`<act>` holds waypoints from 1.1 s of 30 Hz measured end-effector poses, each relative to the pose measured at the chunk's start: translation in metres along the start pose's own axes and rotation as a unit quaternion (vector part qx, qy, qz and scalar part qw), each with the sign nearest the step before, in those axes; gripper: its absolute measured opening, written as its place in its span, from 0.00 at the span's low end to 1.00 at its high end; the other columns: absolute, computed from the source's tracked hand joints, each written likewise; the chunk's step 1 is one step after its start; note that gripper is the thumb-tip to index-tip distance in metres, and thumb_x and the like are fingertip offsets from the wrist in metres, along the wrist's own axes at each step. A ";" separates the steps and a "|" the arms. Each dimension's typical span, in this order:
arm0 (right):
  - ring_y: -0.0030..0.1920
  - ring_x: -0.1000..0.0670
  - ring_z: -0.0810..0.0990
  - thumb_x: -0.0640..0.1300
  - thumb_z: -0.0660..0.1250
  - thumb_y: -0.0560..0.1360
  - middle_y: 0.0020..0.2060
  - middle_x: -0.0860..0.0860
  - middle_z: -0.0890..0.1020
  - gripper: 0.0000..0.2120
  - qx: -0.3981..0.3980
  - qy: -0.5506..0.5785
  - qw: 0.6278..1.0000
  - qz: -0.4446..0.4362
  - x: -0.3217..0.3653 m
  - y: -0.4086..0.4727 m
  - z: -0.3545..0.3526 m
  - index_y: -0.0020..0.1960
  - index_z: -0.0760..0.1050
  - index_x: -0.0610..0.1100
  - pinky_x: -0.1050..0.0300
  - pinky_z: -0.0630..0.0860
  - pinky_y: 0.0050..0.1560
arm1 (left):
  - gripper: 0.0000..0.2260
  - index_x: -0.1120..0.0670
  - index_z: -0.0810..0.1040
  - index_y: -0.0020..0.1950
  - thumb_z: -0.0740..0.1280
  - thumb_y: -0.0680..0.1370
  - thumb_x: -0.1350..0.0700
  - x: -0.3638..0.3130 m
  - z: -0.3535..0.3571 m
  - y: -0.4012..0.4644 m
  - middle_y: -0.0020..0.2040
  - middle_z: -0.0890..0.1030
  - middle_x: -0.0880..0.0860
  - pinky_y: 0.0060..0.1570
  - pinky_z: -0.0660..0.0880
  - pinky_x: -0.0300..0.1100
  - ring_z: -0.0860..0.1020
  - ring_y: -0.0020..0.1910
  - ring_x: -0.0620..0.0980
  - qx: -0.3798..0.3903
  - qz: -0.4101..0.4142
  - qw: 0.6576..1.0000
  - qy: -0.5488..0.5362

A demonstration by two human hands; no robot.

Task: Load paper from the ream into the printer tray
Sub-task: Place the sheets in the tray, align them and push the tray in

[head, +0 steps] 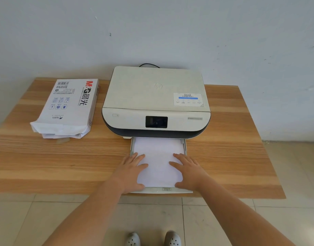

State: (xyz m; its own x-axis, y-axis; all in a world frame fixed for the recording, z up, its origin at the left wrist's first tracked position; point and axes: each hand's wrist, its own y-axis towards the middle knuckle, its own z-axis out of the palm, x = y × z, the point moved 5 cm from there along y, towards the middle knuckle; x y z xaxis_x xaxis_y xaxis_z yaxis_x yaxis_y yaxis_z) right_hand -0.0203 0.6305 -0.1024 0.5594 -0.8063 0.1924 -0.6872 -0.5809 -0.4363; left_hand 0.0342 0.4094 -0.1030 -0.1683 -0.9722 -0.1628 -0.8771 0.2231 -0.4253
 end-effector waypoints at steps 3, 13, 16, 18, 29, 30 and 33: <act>0.77 0.49 0.42 0.60 0.67 0.70 0.78 0.53 0.46 0.41 0.009 -0.015 1.000 -0.010 -0.002 -0.001 0.004 0.77 0.51 0.57 0.49 0.38 0.75 | 0.36 0.43 0.54 0.76 0.63 0.71 0.38 0.004 0.004 0.000 0.78 0.43 0.46 0.75 0.41 0.49 0.39 0.76 0.49 0.018 0.004 1.000 0.012; 0.77 0.49 0.43 0.60 0.66 0.69 0.78 0.54 0.47 0.40 0.005 0.006 1.000 -0.008 -0.006 0.000 0.007 0.77 0.53 0.57 0.50 0.40 0.74 | 0.34 0.43 0.55 0.76 0.63 0.72 0.41 0.007 0.003 0.002 0.78 0.44 0.46 0.75 0.47 0.50 0.43 0.76 0.49 0.024 0.017 1.000 0.010; 0.77 0.51 0.43 0.60 0.66 0.69 0.78 0.56 0.48 0.39 0.003 0.034 0.999 -0.006 -0.007 -0.002 0.008 0.77 0.55 0.57 0.50 0.44 0.75 | 0.34 0.43 0.56 0.76 0.63 0.72 0.41 0.008 0.003 0.001 0.78 0.44 0.45 0.74 0.51 0.47 0.43 0.76 0.48 0.027 0.019 0.999 -0.007; 0.77 0.51 0.42 0.59 0.66 0.70 0.78 0.56 0.48 0.39 0.005 0.049 0.999 -0.004 -0.007 -0.003 0.008 0.76 0.56 0.57 0.51 0.47 0.75 | 0.34 0.44 0.56 0.76 0.63 0.72 0.41 0.007 0.003 0.000 0.78 0.44 0.45 0.74 0.52 0.48 0.43 0.76 0.48 0.027 0.020 0.999 -0.010; 0.77 0.48 0.41 0.63 0.63 0.70 0.78 0.52 0.46 0.40 -0.008 -0.039 0.999 -0.027 -0.008 -0.001 0.007 0.77 0.52 0.56 0.48 0.35 0.75 | 0.34 0.45 0.52 0.77 0.60 0.73 0.40 0.003 0.000 0.002 0.78 0.41 0.50 0.74 0.38 0.48 0.40 0.76 0.50 0.011 0.043 0.997 0.066; 0.77 0.48 0.40 0.63 0.63 0.70 0.78 0.52 0.46 0.40 -0.009 -0.046 0.998 -0.029 -0.008 0.001 0.007 0.77 0.51 0.56 0.48 0.35 0.75 | 0.35 0.45 0.51 0.77 0.60 0.73 0.40 0.003 0.000 0.003 0.78 0.41 0.50 0.74 0.38 0.48 0.39 0.76 0.50 0.013 0.044 0.997 0.068; 0.77 0.48 0.41 0.63 0.64 0.70 0.78 0.51 0.46 0.41 -0.006 -0.047 0.998 -0.030 -0.008 0.005 0.006 0.77 0.51 0.55 0.49 0.36 0.75 | 0.35 0.45 0.50 0.77 0.60 0.73 0.40 0.004 0.000 0.004 0.78 0.40 0.49 0.73 0.37 0.47 0.39 0.76 0.50 0.018 0.044 0.997 0.063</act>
State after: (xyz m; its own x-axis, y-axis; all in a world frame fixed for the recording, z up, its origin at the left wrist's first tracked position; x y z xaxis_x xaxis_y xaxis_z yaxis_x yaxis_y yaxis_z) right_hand -0.0255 0.6351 -0.1116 0.6398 -0.7568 0.1340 -0.6566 -0.6288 -0.4165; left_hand 0.0295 0.4068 -0.1052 -0.3011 -0.9494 -0.0897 -0.8397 0.3085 -0.4469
